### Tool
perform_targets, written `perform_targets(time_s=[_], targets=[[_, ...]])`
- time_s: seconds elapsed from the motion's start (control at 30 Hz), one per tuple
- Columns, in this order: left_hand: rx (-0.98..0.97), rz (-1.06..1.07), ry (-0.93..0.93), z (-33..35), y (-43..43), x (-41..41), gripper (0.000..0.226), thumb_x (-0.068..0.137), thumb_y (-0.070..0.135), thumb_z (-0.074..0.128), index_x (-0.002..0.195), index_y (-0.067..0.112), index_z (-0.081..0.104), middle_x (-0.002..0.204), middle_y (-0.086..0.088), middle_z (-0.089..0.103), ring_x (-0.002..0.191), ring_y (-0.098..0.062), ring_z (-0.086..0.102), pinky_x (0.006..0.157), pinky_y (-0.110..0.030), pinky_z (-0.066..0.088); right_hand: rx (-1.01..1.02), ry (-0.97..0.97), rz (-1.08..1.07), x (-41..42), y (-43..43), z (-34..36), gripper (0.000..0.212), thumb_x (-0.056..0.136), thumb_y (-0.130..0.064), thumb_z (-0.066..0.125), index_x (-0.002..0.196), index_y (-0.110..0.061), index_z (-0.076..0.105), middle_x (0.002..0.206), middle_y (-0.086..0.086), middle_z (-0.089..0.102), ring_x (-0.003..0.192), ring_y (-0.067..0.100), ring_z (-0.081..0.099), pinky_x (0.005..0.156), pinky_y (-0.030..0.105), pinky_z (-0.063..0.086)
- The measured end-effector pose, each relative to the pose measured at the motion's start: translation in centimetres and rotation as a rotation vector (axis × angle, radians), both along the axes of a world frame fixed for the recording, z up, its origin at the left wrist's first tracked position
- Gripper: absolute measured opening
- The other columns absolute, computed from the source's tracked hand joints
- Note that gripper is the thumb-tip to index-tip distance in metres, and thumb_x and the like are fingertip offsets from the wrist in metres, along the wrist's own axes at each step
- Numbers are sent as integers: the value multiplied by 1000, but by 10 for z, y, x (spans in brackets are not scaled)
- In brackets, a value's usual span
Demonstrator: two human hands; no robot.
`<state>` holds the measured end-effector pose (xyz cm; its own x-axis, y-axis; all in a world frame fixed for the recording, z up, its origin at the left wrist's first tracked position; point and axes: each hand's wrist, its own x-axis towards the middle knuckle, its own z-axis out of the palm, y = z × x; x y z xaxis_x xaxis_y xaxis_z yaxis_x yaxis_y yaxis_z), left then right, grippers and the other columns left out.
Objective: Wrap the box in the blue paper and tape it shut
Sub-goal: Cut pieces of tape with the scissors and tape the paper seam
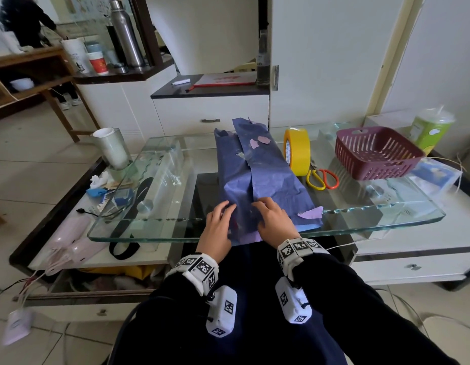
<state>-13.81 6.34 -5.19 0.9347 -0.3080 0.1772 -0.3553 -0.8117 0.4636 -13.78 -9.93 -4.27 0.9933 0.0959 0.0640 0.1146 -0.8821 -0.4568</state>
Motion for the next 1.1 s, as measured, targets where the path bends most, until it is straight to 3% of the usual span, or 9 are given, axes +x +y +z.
perform_targets(time_s=[0.17, 0.23, 0.33, 0.5, 0.63, 0.73, 0.9, 1.0, 1.1], targets=[[164, -60, -132, -1, 10, 7, 82, 74, -13, 53, 147, 13, 27, 157, -10, 15, 128, -35, 37, 107, -39, 38, -84, -111, -103, 2, -1, 3, 60, 90, -25, 49, 146, -21, 27, 154, 1, 17, 140, 24, 21, 110, 37, 23], [263, -96, -195, -1, 8, 10, 89, 60, -13, 64, 142, 10, 38, 152, -15, 30, 122, -38, 49, 100, -42, 47, -94, -87, -113, 3, -3, 5, 69, 90, -38, 51, 149, -21, 19, 157, 1, 10, 144, 23, 13, 113, 38, 17], [334, -132, -212, 1, 6, 11, 86, 48, -12, 72, 129, 9, 55, 143, -15, 45, 118, -37, 55, 95, -42, 51, -114, -48, -90, 2, -2, 2, 76, 89, -42, 53, 150, -21, 13, 158, -1, 8, 146, 21, 10, 115, 38, 15], [253, -230, -153, 7, 7, 16, 63, 72, -17, 47, 129, 7, 53, 154, -6, 27, 145, -24, 21, 119, -34, 22, -81, -4, -56, -1, 2, 1, 68, 91, -34, 51, 148, -19, 18, 156, -1, 16, 141, 23, 24, 112, 39, 22], [195, -240, -154, 11, 7, 21, 53, 75, -19, 42, 120, 2, 59, 149, -11, 37, 143, -26, 26, 117, -28, 10, -48, 64, -32, 0, 3, 5, 57, 94, -28, 47, 145, -16, 26, 150, 3, 29, 135, 25, 34, 108, 38, 28], [220, -246, -131, 15, 3, 22, 51, 83, -14, 41, 128, 4, 55, 150, -9, 35, 143, -21, 27, 118, -25, 7, -52, 98, -16, 0, 1, 5, 50, 94, -25, 46, 142, -14, 33, 146, 5, 36, 133, 26, 36, 108, 38, 29], [143, -156, -73, 16, 2, 27, 52, 84, -7, 46, 132, 11, 53, 140, -5, 51, 130, -18, 45, 110, -24, 29, -19, 125, 39, -1, -4, 4, 52, 91, -40, 52, 135, -15, 43, 141, 3, 41, 129, 24, 40, 106, 38, 32], [138, -77, -8, 20, 1, 30, 35, 90, 10, 53, 124, 14, 59, 126, -5, 62, 117, -24, 55, 96, -32, 41, 72, 157, 57, -3, -5, 5, 58, 86, -57, 53, 125, -15, 53, 128, 4, 51, 119, 24, 48, 101, 39, 39], [140, -24, 1, 24, -3, 36, 25, 92, 23, 55, 115, 14, 62, 112, -9, 68, 106, -30, 60, 85, -37, 46, 65, 174, 48, -3, -4, 6, 59, 84, -59, 53, 123, -14, 53, 124, 6, 53, 116, 25, 51, 97, 40, 42]])
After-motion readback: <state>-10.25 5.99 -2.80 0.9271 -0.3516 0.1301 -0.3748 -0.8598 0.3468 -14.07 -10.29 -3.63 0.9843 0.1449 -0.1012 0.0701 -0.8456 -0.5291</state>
